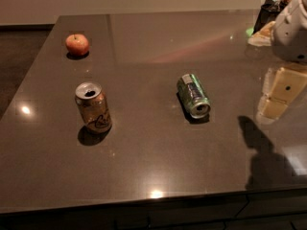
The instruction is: Place green can upright
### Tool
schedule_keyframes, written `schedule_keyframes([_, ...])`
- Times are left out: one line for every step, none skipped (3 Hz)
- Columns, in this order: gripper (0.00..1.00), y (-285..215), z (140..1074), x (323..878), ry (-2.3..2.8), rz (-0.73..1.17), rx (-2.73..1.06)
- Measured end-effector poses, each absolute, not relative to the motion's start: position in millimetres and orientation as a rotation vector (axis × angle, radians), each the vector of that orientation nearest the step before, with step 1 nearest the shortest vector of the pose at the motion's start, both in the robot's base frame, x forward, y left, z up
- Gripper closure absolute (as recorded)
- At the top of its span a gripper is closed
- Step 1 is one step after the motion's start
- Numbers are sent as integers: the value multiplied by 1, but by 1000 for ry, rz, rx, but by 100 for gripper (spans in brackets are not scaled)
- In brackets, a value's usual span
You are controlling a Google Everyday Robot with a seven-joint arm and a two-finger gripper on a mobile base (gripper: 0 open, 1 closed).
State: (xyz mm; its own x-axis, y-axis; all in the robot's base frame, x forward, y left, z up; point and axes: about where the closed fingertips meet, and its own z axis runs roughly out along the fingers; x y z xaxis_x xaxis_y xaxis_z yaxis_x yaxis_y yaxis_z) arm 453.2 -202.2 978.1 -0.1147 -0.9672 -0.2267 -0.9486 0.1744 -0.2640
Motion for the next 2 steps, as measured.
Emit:
schedule_keyframes([0,-176,973,479,1882,-66,-1980])
schedule_keyframes([0,-155,968,497,1658,-94,-2147])
